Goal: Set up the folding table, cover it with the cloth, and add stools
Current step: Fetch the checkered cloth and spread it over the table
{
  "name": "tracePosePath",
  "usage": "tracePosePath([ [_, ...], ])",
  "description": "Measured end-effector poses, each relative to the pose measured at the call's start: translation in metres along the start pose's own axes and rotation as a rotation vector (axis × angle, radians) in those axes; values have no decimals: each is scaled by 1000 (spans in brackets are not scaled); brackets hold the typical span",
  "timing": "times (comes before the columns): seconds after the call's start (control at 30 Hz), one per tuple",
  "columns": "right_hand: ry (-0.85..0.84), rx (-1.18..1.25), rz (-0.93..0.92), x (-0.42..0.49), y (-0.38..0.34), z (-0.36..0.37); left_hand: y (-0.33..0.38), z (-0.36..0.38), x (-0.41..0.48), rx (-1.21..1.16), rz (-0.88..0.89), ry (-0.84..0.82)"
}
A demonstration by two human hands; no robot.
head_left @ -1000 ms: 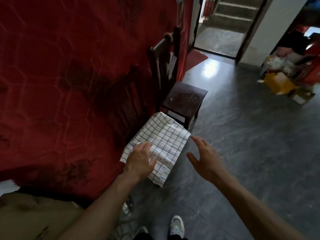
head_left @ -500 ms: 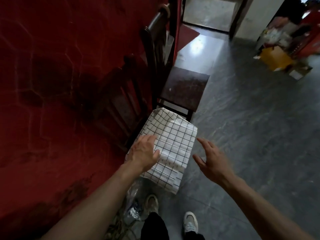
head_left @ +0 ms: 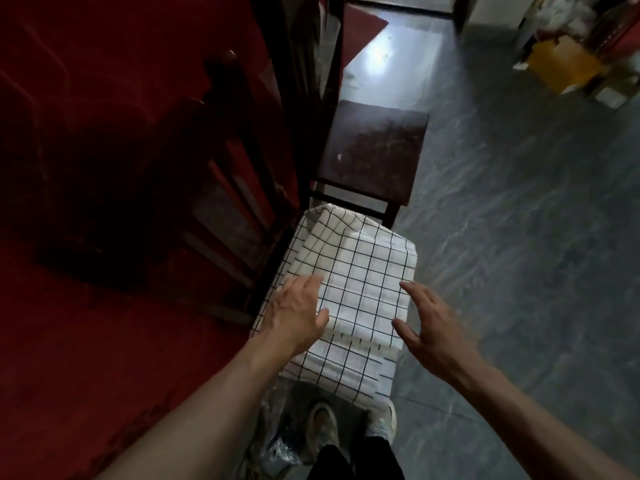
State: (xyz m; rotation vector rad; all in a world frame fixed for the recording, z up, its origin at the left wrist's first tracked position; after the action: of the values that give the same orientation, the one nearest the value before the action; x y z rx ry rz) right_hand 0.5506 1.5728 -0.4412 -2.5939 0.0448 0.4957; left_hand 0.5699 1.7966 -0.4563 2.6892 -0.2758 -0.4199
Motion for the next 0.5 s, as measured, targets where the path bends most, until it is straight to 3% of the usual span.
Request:
tracePosePath([
  [0.5, -110, -11, 25, 63, 72, 188, -107, 168, 45, 154, 41, -172],
])
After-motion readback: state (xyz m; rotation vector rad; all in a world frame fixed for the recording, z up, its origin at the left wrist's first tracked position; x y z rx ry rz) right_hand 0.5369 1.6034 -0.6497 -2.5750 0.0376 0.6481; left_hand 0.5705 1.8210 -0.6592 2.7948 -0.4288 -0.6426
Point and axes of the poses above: each hand's wrist, its own x-axis towards the middle knuckle, its own z-axis out of the palm, y = z × x, the point moved 5 cm from there along x, towards the middle knuckle, and after that the axes turned 6 degrees about z, right-handed, at the moved point
